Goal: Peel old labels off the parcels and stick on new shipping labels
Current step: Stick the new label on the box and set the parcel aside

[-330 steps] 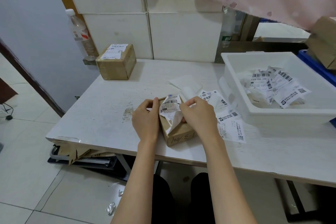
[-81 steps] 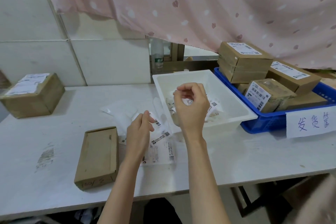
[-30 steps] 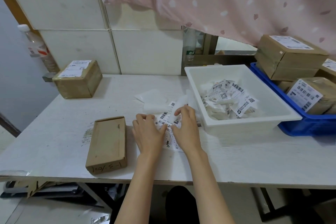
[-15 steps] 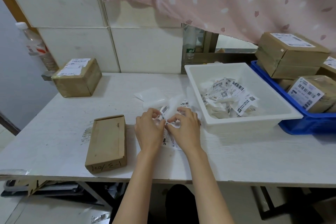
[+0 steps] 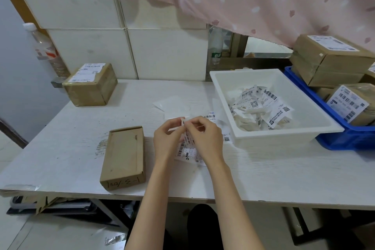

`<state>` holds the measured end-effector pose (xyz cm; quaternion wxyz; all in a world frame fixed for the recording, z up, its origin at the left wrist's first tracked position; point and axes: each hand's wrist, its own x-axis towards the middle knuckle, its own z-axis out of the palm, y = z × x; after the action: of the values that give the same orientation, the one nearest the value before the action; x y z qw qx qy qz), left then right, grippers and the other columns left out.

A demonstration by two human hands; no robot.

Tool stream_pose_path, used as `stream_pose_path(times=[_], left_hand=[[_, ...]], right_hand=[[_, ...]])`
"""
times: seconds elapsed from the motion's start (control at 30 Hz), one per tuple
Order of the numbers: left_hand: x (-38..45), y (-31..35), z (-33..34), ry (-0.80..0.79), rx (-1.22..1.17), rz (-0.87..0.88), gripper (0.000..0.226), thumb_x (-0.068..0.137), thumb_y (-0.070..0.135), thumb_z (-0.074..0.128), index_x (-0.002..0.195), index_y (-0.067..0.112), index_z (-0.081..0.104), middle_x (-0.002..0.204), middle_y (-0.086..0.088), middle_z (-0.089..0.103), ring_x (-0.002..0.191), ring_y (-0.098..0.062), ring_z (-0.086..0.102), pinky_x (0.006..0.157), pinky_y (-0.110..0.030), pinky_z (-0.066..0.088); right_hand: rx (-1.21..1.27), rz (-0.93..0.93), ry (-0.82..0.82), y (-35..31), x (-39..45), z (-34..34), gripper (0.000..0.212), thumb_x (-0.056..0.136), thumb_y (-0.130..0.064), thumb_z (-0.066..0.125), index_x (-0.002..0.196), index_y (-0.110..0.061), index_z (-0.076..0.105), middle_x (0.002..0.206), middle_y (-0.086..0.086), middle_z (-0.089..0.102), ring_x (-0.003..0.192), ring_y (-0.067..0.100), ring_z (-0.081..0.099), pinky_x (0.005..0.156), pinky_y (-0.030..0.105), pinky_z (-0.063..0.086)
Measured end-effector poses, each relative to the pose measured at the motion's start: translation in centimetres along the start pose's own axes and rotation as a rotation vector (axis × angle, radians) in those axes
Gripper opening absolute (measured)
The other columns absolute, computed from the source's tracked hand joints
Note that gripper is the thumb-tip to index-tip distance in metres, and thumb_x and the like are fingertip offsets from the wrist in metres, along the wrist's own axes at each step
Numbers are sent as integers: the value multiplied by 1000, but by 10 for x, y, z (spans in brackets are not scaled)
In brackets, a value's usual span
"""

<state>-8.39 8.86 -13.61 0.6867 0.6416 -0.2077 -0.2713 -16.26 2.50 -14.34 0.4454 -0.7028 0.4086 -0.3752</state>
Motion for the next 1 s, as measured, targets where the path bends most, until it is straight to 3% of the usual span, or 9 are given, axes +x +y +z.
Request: stream_pose_path(times=[0.13,0.33,0.57,0.67,0.87,1.0], left_hand=[[-2,2,0,7,-85,-21,16,93,14,62,99,5,75,102,-12,74,96,-21,70,62,-18,54],[-1,2,0,28,-90,-3,14,93,17,64,95,8,75,99,-11,74,94,-20,71,65,-24,57],[-1,2,0,30,-96,-15,14,93,15,63,96,7,74,97,-11,74,90,-18,71,62,-21,56],[-2,4,0,34,-135,-24,8,93,14,63,89,9,68,92,-8,72,82,-13,70,59,-20,54],[0,1,-1,-8,-80,3,10,93,18,64,88,10,69,90,-6,66,88,-13,64,63,-20,55],[-5,6,4,-22,-41,41,11,94,16,62,91,9,70,88,11,66,79,0,64,62,-14,54]], right_hand=[[2,3,20,-4,-1,-1,20,85,-44,68,76,-26,69,74,-15,69,74,-1,63,66,19,45],[7,0,20,-6,-1,-1,16,84,-38,69,76,-25,69,73,-15,68,72,0,62,67,21,47],[16,13,17,-7,-3,-4,14,84,-37,70,76,-25,69,72,-17,68,71,-2,61,61,12,40],[42,13,9,-7,-3,-4,11,83,-34,70,77,-25,69,73,-15,68,72,0,62,66,18,46],[69,14,-15,-9,-4,-5,10,85,-29,67,76,-24,69,73,-14,69,74,2,64,75,30,54],[104,18,-15,-10,-3,-5,15,87,-31,66,75,-25,69,72,-10,70,77,7,67,78,36,55]])
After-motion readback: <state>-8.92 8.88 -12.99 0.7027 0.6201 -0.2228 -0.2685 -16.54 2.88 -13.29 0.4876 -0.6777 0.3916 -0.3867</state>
